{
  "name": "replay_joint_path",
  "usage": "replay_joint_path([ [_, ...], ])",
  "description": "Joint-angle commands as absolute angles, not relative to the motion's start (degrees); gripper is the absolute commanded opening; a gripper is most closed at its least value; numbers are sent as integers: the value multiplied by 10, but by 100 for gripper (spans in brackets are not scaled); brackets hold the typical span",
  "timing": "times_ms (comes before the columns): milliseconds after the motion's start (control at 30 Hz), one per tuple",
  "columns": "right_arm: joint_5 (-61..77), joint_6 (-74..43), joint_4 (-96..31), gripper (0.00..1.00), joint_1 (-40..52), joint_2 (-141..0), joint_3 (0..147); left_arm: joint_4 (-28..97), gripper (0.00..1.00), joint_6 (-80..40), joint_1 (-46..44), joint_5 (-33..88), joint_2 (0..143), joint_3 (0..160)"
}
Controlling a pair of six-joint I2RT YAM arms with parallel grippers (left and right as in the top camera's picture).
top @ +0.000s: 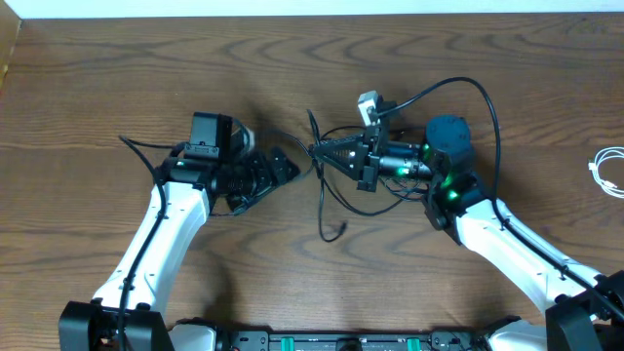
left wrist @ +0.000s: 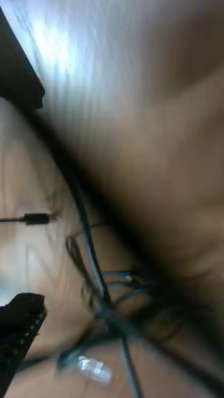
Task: Untangle cables
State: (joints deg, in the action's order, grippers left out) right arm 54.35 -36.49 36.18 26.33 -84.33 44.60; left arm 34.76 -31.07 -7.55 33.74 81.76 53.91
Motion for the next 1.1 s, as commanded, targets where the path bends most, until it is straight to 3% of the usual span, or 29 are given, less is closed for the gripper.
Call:
replay_joint_path([
  [0, 581, -379, 366, 1, 259, -834, 450, 322, 98, -332, -75, 418, 812, 542],
  [200, 578, -377, 375, 1, 259, -824, 450, 245, 98, -392, -86, 476, 812, 542],
  [500, 578, -376, 389, 1, 259, -799, 450, 201, 97, -484, -178, 367, 814, 542],
  [533, 578, -376, 389, 1, 259, -797, 450, 190, 86, -488, -191, 360, 814, 542],
  [600, 579, -376, 389, 1, 258, -797, 450, 173, 40, -489, -214, 337, 815, 542],
  [700, 588, -376, 389, 1, 257, -797, 450, 180, 8, -510, -238, 262, 816, 542],
  [900, 630, -373, 385, 1, 226, -796, 450, 266, 8, -518, -237, 99, 816, 542],
  [1067, 609, -314, 301, 2, 179, -796, 450, 359, 8, -517, -199, 23, 814, 542],
])
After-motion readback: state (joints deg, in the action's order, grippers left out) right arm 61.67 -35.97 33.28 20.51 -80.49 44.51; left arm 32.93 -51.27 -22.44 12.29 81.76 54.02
